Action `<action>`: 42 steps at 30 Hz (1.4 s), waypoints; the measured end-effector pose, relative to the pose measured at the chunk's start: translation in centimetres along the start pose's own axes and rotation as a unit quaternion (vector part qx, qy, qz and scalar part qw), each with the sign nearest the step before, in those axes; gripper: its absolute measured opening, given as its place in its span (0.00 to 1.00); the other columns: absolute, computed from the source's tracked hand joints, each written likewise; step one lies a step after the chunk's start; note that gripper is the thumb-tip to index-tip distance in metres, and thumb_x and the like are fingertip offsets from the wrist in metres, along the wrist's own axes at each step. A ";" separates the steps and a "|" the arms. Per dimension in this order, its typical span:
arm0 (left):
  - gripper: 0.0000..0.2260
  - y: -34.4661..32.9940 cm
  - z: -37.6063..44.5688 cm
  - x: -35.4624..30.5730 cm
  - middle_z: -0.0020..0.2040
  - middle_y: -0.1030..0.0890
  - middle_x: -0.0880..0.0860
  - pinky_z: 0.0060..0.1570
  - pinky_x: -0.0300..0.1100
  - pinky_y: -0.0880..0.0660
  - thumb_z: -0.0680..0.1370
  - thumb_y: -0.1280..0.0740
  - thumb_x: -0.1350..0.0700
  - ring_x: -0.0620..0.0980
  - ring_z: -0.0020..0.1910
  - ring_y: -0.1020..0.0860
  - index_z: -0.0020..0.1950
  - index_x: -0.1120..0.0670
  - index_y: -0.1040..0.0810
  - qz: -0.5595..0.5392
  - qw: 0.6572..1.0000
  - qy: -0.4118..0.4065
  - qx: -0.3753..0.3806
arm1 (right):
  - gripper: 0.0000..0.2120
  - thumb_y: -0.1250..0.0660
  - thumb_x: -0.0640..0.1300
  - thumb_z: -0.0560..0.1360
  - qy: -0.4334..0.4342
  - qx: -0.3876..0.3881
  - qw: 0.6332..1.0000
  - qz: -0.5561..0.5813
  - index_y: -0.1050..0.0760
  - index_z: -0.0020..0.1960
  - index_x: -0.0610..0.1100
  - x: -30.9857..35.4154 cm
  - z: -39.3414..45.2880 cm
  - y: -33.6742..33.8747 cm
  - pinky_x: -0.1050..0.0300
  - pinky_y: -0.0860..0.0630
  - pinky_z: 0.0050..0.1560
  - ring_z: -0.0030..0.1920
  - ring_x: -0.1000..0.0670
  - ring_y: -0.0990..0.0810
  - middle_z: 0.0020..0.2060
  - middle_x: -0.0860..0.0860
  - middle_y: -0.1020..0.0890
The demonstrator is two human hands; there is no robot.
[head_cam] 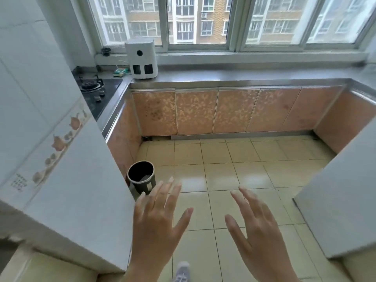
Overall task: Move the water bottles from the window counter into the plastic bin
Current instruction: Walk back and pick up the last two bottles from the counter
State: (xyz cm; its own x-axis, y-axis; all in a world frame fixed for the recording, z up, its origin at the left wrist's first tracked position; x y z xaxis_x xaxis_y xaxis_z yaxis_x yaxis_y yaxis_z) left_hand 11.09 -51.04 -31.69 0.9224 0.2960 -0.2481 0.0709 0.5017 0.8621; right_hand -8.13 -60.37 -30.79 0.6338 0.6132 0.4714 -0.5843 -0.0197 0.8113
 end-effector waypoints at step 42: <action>0.26 -44.3 75.7 -25.9 0.72 0.26 0.48 0.71 0.55 0.38 0.77 0.40 0.40 0.48 0.73 0.33 0.71 0.50 0.25 -0.124 0.957 -0.260 0.022 | 0.28 0.55 0.65 0.78 -0.198 -0.141 0.964 -0.106 0.34 0.71 0.54 -48.1 63.9 2.8 0.47 0.40 0.69 0.74 0.53 0.41 0.73 0.55 0.35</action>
State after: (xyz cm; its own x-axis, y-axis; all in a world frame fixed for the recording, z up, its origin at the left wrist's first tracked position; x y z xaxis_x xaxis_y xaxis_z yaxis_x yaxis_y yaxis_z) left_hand 12.84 -142.46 -30.05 0.9388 -0.2781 -0.2032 0.3167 0.4654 0.8265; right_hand -7.87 -140.33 -29.06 0.8652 0.2301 0.4455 -0.4997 0.3228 0.8038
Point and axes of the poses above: each hand's wrist, its own z-axis towards the middle knuckle, its own y-axis out of the back of the hand, x = y × z, the point moved 2 cm from there along z, towards the middle knuckle
